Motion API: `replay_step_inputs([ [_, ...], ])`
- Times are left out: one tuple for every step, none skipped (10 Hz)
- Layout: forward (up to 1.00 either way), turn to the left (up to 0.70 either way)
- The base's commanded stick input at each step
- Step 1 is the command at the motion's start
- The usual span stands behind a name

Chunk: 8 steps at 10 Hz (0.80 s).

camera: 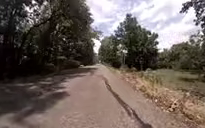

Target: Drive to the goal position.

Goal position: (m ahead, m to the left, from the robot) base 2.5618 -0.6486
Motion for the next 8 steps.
replay_step_inputs([
  [0.7,0.0],
  [0.7,0.0],
  [0.7,0.0],
  [0.7,0.0],
  [0.7,0.0],
  [0.7,0.0],
  [0.7,0.0],
  [0.7,0.0],
])
